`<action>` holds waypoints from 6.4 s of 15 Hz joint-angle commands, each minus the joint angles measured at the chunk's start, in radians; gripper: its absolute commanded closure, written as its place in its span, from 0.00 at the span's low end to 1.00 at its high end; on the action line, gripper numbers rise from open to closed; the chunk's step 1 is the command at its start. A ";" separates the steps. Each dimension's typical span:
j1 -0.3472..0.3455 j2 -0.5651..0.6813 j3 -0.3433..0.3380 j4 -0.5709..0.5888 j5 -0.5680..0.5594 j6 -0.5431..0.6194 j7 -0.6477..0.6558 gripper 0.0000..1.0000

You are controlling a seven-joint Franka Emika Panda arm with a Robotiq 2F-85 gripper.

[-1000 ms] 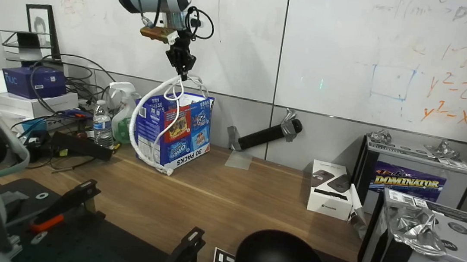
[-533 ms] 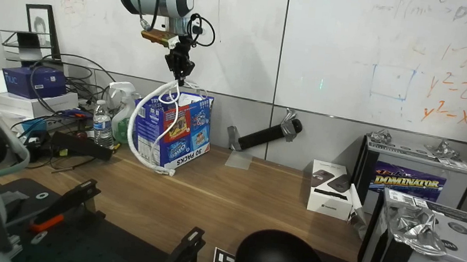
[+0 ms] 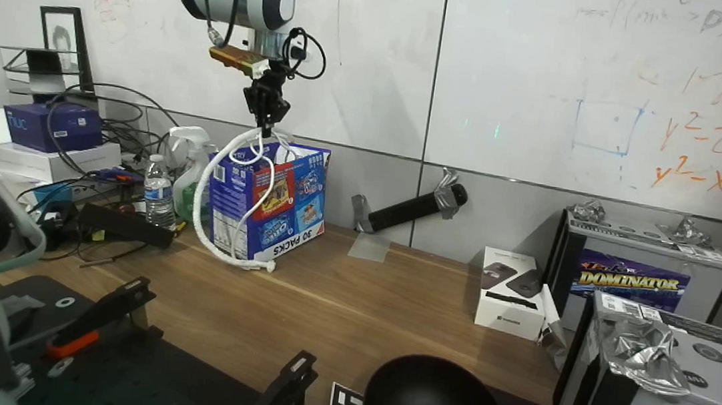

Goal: Put the white ropes in the carton box

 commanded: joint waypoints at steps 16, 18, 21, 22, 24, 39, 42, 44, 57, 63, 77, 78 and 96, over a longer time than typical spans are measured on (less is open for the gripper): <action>-0.094 0.341 0.062 0.151 0.139 0.079 -0.267 0.87; -0.116 0.399 0.081 0.176 0.165 0.070 -0.305 0.87; -0.128 0.450 0.088 0.205 0.175 0.062 -0.331 0.87; -0.129 0.457 0.089 0.213 0.175 0.060 -0.333 0.87; -0.126 0.451 0.087 0.220 0.172 0.056 -0.329 0.87; -0.030 0.419 0.038 0.210 0.133 0.042 -0.273 0.85; -0.027 0.417 0.036 0.211 0.132 0.033 -0.271 0.56; -0.020 0.412 0.029 0.209 0.127 0.032 -0.265 0.41; 0.077 0.246 -0.059 0.186 -0.018 -0.101 -0.139 0.00; 0.100 0.149 -0.093 0.133 -0.079 -0.094 -0.061 0.00; 0.181 -0.133 -0.061 -0.201 -0.104 -0.036 0.478 0.00; 0.184 -0.136 -0.054 -0.218 -0.109 -0.021 0.517 0.00; 0.317 -0.079 -0.041 -0.275 -0.207 0.163 0.834 0.00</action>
